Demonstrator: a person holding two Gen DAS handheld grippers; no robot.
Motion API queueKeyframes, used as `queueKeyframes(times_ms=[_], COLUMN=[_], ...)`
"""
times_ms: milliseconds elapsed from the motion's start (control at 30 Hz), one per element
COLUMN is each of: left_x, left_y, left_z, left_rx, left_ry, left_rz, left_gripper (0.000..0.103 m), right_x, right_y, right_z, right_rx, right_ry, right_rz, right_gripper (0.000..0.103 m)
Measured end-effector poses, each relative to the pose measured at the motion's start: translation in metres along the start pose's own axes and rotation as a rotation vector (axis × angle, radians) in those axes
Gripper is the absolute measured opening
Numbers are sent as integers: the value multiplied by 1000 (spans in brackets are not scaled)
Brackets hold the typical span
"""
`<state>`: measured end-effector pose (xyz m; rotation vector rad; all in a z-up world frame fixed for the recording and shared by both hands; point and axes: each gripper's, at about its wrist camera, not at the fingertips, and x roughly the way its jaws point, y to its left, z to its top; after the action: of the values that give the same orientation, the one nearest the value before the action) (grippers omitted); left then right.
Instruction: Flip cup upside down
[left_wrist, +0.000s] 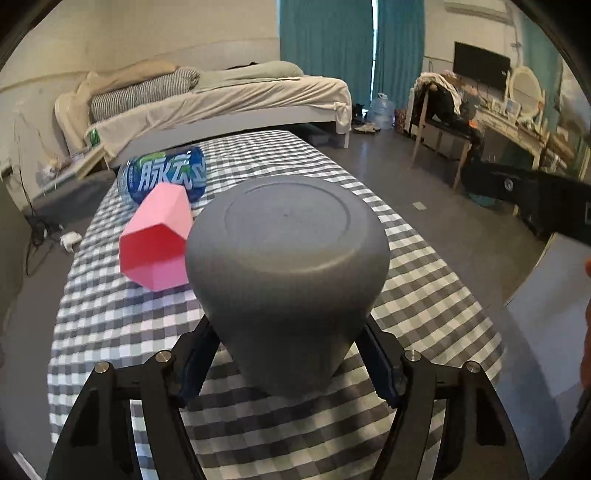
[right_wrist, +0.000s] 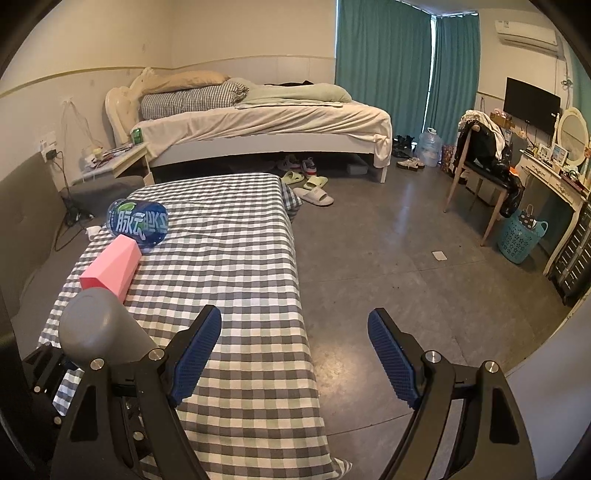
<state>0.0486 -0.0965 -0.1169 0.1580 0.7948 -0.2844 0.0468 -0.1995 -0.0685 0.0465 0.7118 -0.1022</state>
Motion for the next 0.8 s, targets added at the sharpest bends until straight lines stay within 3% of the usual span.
queueKeyframes(times_ms=[367,500,633,800], left_x=[23,28,15,-20], left_y=[6,6,7,10], left_z=[9,7,-1,-13], left_rx=[-14,-24,-5,-3], left_ry=[3,57,46,17], left_rz=[55,60,61,53], left_gripper=[74,82,82,83], right_x=[13,9,-1,-18], right_y=[1,1,-3,-1], right_z=[-2,-1,0,-9], right_rx=[0,8,-12,0], right_ry=[38,28,-14,-17], right_rz=[5,11,-18,28], right_gripper=[82,82,82,82])
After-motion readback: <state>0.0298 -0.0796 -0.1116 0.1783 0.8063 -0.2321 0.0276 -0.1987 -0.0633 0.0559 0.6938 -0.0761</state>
